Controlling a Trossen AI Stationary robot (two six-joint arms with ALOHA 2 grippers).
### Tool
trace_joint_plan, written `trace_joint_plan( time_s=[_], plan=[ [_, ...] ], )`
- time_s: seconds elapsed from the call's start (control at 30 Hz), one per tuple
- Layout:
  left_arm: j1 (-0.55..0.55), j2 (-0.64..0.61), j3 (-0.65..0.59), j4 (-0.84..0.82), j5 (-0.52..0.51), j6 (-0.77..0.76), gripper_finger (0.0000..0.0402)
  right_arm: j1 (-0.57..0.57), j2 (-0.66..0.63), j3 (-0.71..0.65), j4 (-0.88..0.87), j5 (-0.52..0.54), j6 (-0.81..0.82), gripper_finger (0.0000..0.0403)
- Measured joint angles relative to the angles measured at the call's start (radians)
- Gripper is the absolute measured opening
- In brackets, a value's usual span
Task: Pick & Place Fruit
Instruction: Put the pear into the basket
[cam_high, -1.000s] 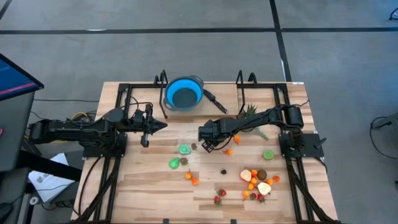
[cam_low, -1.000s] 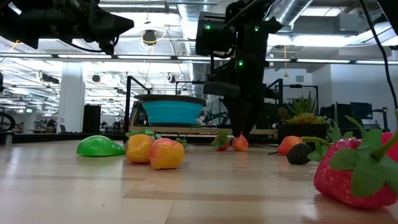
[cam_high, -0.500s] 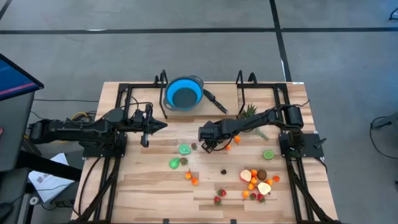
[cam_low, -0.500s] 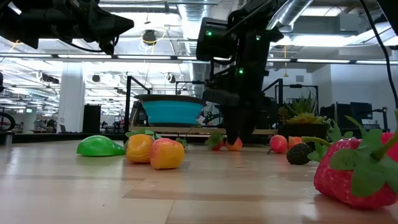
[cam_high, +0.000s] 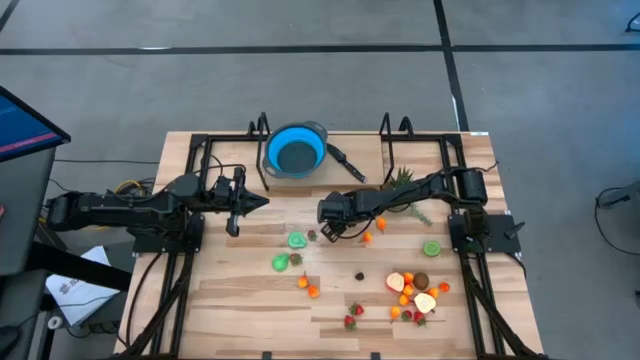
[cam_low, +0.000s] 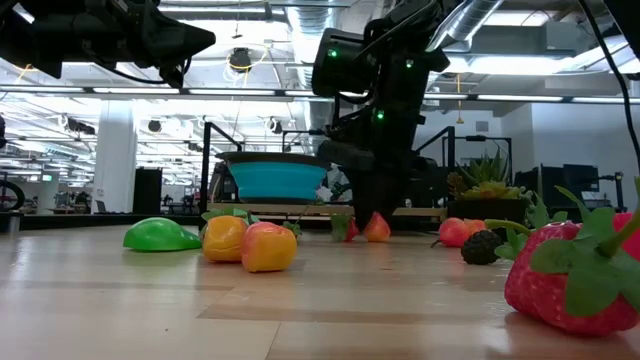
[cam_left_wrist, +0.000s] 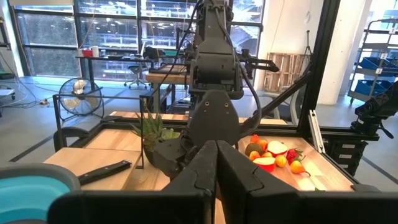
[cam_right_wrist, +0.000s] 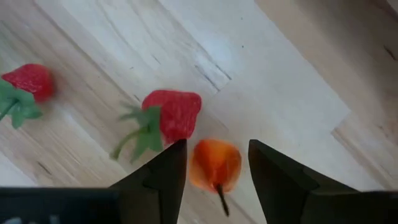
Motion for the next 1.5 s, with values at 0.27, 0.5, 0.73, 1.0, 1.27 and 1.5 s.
trace_joint_plan(
  time_s=[0.27,0.5,0.73,1.0,1.27,1.5],
  plan=[
    [0.0,0.0,0.0,0.0,0.0,0.0,0.0002,0.003,0.0,0.0,-0.008,-0.03,-0.006,0.0153],
    [0.0,0.0,0.0,0.0,0.0,0.0,0.0002,0.01,0.017,-0.002,-0.038,-0.044,-0.024,0.0159],
    [0.0,0.0,0.0,0.001,0.0,0.0,0.0002,0.01,0.044,0.002,-0.014,-0.074,-0.026,0.0157],
    [0.0,0.0,0.0,0.001,0.0,0.0,0.0002,0.01,0.039,0.0,-0.008,-0.054,-0.027,0.0141],
    [0.0,0.0,0.0,0.001,0.0,0.0,0.0002,0.01,0.039,0.0,-0.006,-0.054,-0.036,0.0135],
    [0.0,0.0,0.0,0.001,0.0,0.0,0.0002,0.016,0.039,0.0,-0.004,-0.052,-0.05,0.0126]
  ],
)
